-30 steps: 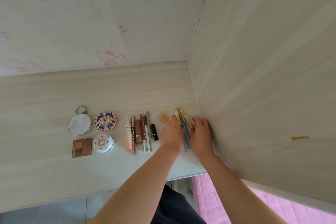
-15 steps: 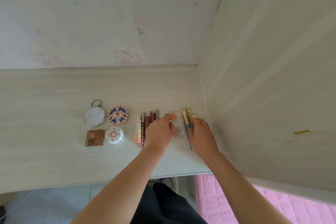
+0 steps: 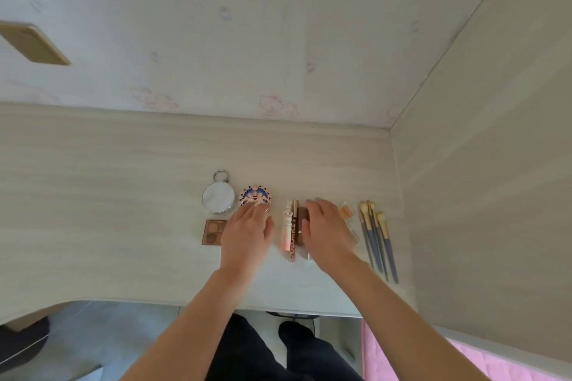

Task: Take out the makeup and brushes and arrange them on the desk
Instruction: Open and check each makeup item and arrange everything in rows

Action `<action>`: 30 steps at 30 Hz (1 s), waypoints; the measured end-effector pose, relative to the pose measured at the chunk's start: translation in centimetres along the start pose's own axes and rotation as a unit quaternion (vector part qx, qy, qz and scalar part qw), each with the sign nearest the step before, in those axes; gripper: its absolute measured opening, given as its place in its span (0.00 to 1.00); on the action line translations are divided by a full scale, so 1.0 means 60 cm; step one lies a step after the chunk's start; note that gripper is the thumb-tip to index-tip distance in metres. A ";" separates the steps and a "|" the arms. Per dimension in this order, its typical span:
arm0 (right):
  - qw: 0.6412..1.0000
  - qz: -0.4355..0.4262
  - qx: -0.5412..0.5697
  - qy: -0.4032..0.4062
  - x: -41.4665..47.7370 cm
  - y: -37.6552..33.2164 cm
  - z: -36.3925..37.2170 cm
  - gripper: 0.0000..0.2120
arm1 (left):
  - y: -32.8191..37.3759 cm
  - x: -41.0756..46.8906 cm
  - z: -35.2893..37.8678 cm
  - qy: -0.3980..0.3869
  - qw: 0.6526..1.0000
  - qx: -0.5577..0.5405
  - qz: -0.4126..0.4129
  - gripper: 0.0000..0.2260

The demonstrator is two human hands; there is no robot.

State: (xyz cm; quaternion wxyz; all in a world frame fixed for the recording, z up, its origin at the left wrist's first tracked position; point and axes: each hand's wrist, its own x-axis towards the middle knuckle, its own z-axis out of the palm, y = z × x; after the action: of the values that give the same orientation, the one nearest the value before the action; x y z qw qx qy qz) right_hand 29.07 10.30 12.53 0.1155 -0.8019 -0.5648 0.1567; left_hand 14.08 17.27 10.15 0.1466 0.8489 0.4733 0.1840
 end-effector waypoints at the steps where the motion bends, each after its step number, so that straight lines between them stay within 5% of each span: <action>1: 1.000 -0.014 -0.013 0.018 0.008 -0.019 0.006 0.13 | -0.020 0.004 -0.008 0.003 1.000 0.001 -0.002 0.07; 8: 0.999 0.005 0.007 0.041 0.054 -0.134 0.069 0.12 | -0.183 0.036 -0.056 -0.061 0.998 0.012 0.006 0.14; 14: 0.996 0.070 0.021 0.041 0.085 -0.228 0.094 0.12 | -0.277 0.073 -0.075 -0.138 0.990 0.024 0.016 0.03; 30: 0.983 0.151 -0.098 -0.041 0.140 -0.252 0.156 0.28 | -0.298 0.135 -0.047 -0.248 0.969 -0.001 0.018 0.17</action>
State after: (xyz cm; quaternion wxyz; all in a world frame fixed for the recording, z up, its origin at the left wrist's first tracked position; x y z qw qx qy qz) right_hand 14.99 23.35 8.33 -0.0120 -0.8783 -0.4543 0.1486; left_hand 3.30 33.55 6.51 0.2569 0.8762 0.4068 -0.0287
